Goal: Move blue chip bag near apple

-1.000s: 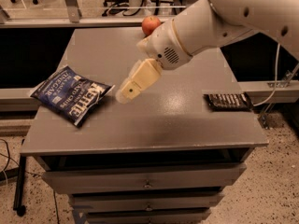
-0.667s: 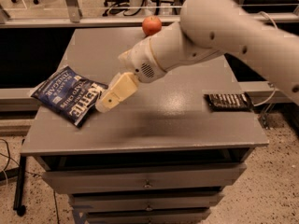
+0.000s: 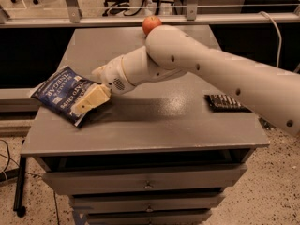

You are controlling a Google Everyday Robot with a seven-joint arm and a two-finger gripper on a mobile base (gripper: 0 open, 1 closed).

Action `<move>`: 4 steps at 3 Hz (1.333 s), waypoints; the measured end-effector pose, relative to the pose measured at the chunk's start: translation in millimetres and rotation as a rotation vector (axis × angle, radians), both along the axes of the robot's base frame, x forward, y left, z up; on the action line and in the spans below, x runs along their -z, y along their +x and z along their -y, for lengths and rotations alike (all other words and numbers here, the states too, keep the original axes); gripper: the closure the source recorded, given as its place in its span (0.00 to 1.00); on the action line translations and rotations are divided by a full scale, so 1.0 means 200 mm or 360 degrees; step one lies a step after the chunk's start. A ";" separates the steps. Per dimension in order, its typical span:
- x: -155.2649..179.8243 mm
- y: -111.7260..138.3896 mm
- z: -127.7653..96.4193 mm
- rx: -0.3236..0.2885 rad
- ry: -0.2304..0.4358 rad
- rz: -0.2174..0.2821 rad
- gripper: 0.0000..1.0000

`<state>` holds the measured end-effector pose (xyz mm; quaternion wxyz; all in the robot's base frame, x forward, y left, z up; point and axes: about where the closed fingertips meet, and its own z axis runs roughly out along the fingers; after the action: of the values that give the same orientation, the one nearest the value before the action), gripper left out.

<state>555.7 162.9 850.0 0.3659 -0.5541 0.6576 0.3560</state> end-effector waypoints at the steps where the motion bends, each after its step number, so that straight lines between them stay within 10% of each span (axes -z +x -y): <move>1: 0.03 0.06 -0.07 0.0014 0.0034 0.0015 0.41; 3: -0.03 0.14 -0.03 0.0077 0.0013 0.0105 0.95; 4: -0.18 0.25 0.17 0.0188 -0.0053 0.0204 1.00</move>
Offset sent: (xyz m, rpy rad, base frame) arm 0.0254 0.0161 -0.0080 0.0298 -0.0383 -0.0429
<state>605.6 127.9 885.9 0.4182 -0.5419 0.6703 0.2866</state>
